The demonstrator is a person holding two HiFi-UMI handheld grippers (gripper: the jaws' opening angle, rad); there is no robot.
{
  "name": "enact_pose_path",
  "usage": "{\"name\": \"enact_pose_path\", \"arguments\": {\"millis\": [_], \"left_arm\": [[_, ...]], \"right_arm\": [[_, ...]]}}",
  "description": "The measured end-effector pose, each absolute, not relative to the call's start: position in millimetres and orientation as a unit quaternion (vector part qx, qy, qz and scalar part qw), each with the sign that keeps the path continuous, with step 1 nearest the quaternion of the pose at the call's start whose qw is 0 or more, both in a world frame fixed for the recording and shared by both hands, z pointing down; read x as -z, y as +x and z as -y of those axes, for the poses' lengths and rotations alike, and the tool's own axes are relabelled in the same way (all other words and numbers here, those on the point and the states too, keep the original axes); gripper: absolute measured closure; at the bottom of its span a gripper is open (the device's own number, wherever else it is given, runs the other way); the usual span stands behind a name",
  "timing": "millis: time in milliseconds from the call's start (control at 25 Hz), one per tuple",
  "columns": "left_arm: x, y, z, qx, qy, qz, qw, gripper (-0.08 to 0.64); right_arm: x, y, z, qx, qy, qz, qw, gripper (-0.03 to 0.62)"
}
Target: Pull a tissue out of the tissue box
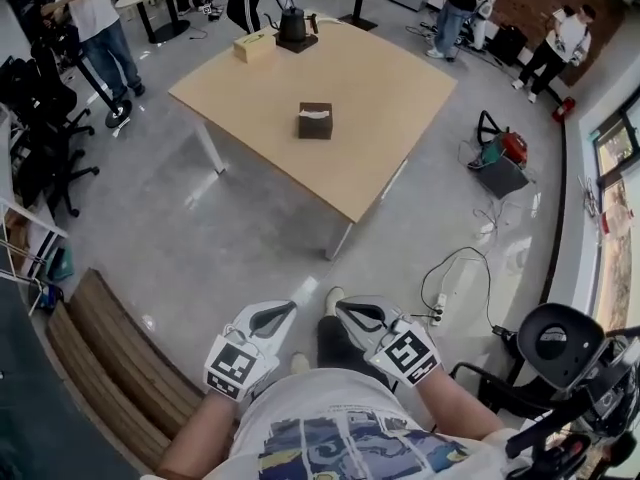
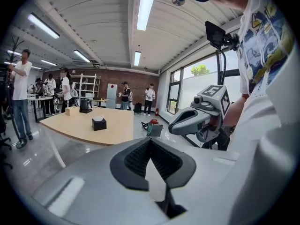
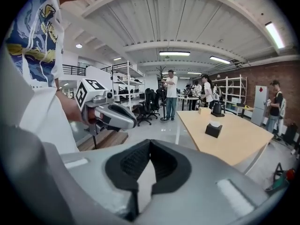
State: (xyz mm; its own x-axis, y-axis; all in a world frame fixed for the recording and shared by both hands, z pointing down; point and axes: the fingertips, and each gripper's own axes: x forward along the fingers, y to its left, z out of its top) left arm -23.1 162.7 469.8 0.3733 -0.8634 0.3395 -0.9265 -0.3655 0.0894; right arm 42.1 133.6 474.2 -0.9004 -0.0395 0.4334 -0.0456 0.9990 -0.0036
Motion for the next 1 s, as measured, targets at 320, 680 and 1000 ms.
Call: {"name": "enact_pose_path", "arguments": {"millis": [320, 680, 1000], "left_arm": [[-468.5, -61.3, -32.5, -0.146, 0.806, 0.559, 0.128, 0.555], [-469.1, -103.3, 87.2, -0.161, 0.791, 0.579, 0.111, 0.555], [-496.8, -174.7, 165.8, -0.215, 0.806, 0.544, 0.093, 0.451]], "right_arm": [[-472.1, -1.9, 1.1, -0.012, 0.004, 0.979, 0.201, 0.589], [-485.8, -11.7, 99.3, -0.021, 0.013, 0.976, 0.214, 0.589], [-485.9, -46.7, 148.2, -0.038, 0.091, 0.97, 0.221, 0.59]]}}
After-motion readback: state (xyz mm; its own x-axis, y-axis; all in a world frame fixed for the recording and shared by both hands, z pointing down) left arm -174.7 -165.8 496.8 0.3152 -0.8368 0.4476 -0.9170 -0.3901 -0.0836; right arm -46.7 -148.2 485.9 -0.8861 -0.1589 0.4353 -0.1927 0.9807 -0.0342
